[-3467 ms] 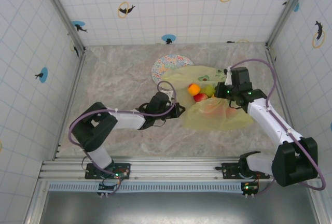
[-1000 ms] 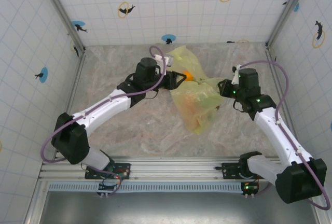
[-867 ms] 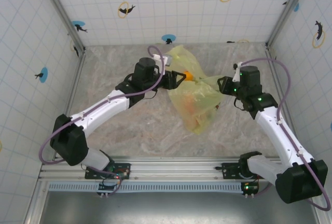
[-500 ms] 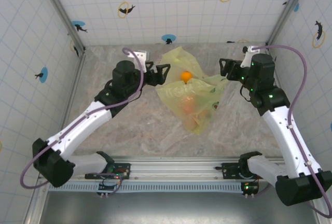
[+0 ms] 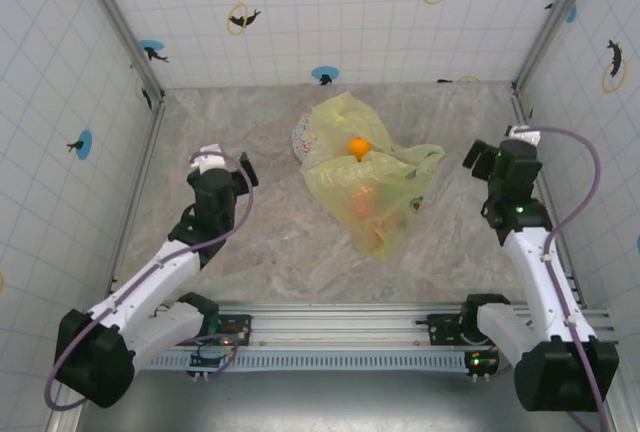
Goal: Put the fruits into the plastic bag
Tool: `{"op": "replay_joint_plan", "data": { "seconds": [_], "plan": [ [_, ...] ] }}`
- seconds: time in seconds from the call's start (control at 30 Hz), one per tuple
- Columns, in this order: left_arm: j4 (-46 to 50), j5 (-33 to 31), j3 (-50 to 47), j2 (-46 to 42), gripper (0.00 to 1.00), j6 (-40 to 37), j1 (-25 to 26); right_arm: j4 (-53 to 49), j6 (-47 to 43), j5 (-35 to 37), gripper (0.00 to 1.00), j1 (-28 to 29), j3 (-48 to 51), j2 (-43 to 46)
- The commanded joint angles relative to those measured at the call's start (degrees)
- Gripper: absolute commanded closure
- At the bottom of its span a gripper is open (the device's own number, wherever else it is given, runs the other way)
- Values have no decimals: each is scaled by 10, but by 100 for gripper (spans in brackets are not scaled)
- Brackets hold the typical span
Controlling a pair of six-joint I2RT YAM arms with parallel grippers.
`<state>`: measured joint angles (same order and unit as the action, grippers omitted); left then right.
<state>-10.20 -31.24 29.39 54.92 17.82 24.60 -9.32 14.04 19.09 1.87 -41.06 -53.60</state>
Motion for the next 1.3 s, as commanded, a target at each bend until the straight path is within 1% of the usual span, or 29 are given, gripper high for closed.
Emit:
{"op": "replay_joint_plan", "data": {
  "seconds": [0.0, 0.07, 0.1, 0.2, 0.3, 0.37, 0.47, 0.5, 0.53, 0.57, 0.7, 0.73, 0.8, 0.87, 0.93, 0.97, 1.0, 1.03, 1.07, 1.17, 1.2, 1.23, 1.27],
  "plan": [
    [-67, -115, -58, -1, 3, -1, -39, 90, 16, 42, 0, -3, 74, 4],
    [-121, -125, -107, 6, 2, -18, -49, 124, 27, 52, 0, -2, 122, -3],
    [-161, -131, -134, 12, 2, -43, -52, 152, 32, 60, 0, 0, 150, -9],
    [-261, -135, -208, 34, 2, -72, -67, 223, 32, 100, 0, 17, 220, -32],
    [-314, -101, -248, 75, 2, -78, -99, 295, 8, 136, 0, 46, 274, -58],
    [-342, -79, -262, 107, 2, -86, -114, 340, -6, 144, 0, 59, 299, -78],
    [-405, -58, -285, 157, 2, -104, -126, 408, -19, 129, 0, 63, 334, -113],
    [-445, -48, -294, 176, 2, -111, -130, 430, -22, 122, 0, 64, 343, -124],
    [-445, -49, -290, 184, 2, -115, -131, 451, -28, 114, 0, 64, 351, -132],
    [-441, -29, -285, 188, 2, -118, -136, 479, -37, 103, 0, 64, 363, -142],
    [-558, 19, -308, 213, 2, -133, -153, 601, -65, 60, 0, 63, 405, -180],
    [-563, 29, -306, 219, 2, -142, -155, 618, -68, 57, 0, 62, 409, -190],
    [-574, 41, -302, 230, 2, -159, -156, 606, -72, 55, 0, 62, 397, -198],
    [-594, 52, -305, 238, 2, -170, -161, 646, -85, 47, 0, 61, 407, -204],
    [-671, 71, -328, 269, 2, -175, -170, 687, -94, 35, 0, 55, 415, -212],
    [-731, 80, -339, 297, 2, -176, -177, 698, -94, 25, 0, 49, 415, -218],
    [-742, 91, -338, 303, 2, -171, -182, 709, -94, 17, 0, 44, 415, -225],
    [-693, 102, -330, 289, 2, -164, -188, 720, -94, 8, 0, 39, 414, -230],
    [-661, 126, -323, 279, 2, -159, -197, 744, -93, -2, 0, 33, 419, -239],
    [-716, 189, -328, 325, 2, -151, -224, 834, -76, -28, 0, 15, 438, -297],
    [-738, 196, -324, 338, 2, -154, -225, 868, -75, -29, 0, 14, 444, -325],
    [-685, 202, -315, 322, 2, -147, -230, 913, -81, -26, 0, 15, 449, -347],
    [-642, 205, -303, 315, 2, -143, -234, 905, -86, -27, 0, 18, 446, -349]
  ]
}}
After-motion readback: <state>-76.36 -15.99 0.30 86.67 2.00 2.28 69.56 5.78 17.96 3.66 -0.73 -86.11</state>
